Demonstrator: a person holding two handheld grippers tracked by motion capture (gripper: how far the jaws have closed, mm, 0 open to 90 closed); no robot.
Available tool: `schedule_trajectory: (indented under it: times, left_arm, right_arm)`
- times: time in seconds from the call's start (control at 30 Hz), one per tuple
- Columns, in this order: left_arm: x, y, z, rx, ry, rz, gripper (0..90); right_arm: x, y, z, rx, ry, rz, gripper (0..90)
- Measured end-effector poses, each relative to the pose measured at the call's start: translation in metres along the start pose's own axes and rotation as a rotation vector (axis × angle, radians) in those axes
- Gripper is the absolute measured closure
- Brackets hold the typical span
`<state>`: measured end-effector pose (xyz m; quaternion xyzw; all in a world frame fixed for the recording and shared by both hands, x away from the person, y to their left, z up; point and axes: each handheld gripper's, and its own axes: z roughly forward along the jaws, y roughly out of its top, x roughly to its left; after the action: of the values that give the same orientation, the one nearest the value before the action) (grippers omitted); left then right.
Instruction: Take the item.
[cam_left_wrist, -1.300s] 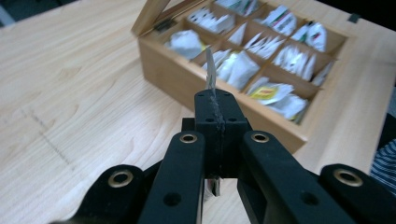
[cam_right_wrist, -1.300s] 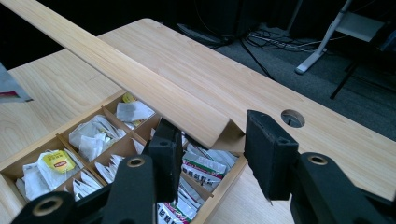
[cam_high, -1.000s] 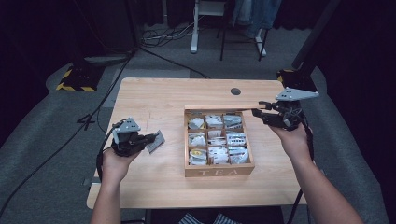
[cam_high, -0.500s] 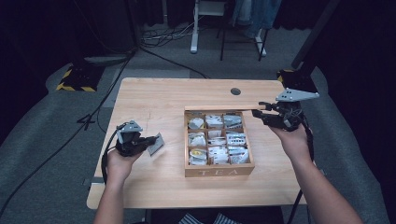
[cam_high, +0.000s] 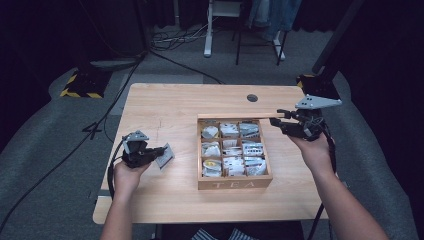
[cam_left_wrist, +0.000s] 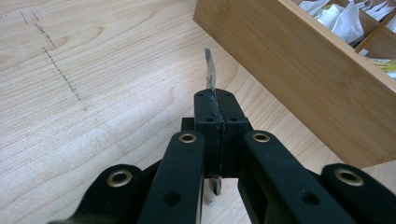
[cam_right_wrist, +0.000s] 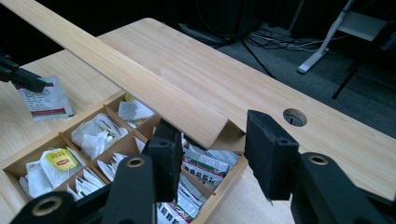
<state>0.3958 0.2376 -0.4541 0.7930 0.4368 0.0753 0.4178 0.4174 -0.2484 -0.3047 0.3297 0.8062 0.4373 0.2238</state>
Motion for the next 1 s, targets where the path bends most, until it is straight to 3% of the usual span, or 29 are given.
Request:
schedule_trajectory:
  times: [0.1,0.2,0.27,0.33,0.43,0.57,1.0]
  left_arm:
    - [0.0,0.001,0.001,0.015,0.035,0.008,83.1]
    - [0.0,0.001,0.002,0.019,0.07,-0.003,65.6]
    - [0.0,0.002,0.002,0.01,0.131,-0.015,50.2]
    - [0.001,0.002,0.001,0.0,0.177,-0.02,41.3]
    - [0.003,0.002,-0.003,-0.013,0.184,-0.031,36.6]
    - [0.0,0.004,-0.008,-0.033,0.163,-0.024,36.4]
    - [-0.045,0.019,-0.034,-0.087,0.089,0.065,36.7]
  right_arm:
    - [0.0,0.0,0.0,0.001,0.0,0.001,56.6]
    - [0.0,0.0,0.0,0.001,0.0,0.002,56.5]
    - [0.0,-0.001,0.0,0.001,0.001,0.001,56.5]
    - [0.0,-0.001,0.0,0.001,0.001,0.002,56.5]
    - [0.0,-0.001,0.0,0.001,0.004,0.002,56.5]
    - [0.0,-0.001,0.0,0.001,0.005,0.003,56.5]
    - [-0.001,0.0,0.0,0.005,0.01,0.002,56.5]
